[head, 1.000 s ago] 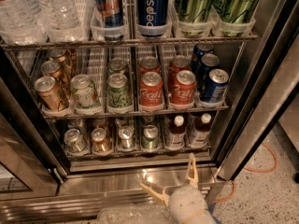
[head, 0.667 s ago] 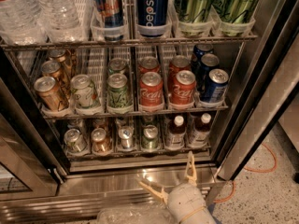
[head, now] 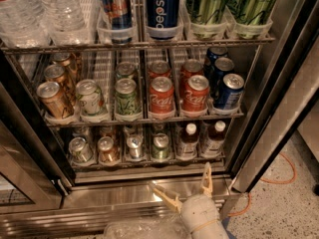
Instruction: Pick blue plastic bottle from bottom shelf of fridge
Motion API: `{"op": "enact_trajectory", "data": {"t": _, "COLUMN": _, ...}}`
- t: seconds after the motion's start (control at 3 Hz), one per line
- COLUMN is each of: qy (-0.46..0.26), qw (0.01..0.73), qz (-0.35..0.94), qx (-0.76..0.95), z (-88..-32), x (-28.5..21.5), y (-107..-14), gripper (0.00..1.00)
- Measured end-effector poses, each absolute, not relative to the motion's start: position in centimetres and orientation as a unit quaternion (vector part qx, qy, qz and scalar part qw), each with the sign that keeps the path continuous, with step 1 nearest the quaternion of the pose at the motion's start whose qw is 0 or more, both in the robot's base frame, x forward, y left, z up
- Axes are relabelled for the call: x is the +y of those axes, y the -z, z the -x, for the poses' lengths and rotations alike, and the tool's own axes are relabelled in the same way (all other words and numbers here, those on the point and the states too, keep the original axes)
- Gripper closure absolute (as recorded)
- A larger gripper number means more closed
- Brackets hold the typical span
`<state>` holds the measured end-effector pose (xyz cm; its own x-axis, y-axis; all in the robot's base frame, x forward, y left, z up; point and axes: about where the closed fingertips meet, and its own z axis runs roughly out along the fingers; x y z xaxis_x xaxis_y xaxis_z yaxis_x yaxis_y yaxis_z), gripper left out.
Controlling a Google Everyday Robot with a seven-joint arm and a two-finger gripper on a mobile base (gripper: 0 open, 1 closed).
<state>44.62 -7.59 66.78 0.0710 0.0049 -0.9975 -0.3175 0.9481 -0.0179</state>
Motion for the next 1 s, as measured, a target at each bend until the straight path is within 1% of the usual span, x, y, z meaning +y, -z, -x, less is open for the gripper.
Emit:
{"op": "enact_trajectory", "data": {"t": 0.67, "qy": -0.110, "qw": 0.727, "qz": 0.071, "qx": 0.674, "z": -45.8, "x": -10.1, "y": -64.5, "gripper": 0.00}}
{"op": "enact_trajectory", "data": {"t": 1.0, "qy": -0.106, "qw": 0.722, "qz": 0.066, "qx": 0.681, "z": -48.1, "x": -11.0, "y": -63.9, "gripper": 0.00}}
